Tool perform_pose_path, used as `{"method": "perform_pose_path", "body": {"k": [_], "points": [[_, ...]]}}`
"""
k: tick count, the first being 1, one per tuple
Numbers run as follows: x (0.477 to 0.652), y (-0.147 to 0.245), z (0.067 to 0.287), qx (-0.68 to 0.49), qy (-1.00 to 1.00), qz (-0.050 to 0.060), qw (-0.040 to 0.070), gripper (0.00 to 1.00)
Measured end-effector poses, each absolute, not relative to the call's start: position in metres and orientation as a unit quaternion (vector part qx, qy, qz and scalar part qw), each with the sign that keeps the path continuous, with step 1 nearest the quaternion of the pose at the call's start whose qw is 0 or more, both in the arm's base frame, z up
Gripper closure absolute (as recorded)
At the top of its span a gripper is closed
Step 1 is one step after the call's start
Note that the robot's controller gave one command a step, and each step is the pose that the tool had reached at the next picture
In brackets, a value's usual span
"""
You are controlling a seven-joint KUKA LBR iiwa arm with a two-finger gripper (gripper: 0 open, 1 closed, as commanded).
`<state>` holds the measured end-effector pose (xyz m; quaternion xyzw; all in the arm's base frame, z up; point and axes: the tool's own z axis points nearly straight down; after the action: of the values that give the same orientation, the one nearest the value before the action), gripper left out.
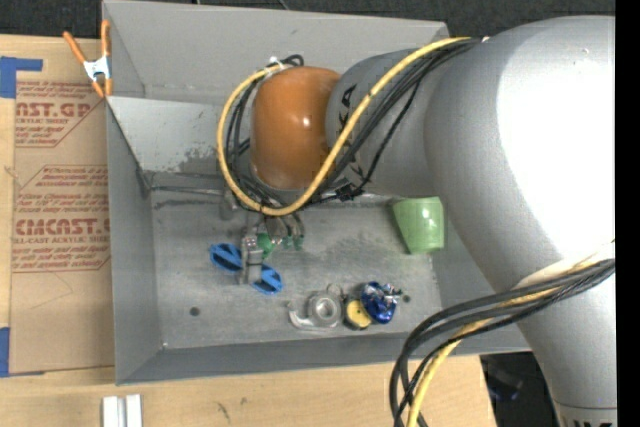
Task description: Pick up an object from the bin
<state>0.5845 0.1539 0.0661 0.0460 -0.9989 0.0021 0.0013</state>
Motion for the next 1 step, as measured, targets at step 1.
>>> {"method": "perform_pose_path", "body": {"k": [1], "points": [[0.5841,0.1601,0.0698,0.049,-0.999,-0.001,-0.001,1.00]]}}
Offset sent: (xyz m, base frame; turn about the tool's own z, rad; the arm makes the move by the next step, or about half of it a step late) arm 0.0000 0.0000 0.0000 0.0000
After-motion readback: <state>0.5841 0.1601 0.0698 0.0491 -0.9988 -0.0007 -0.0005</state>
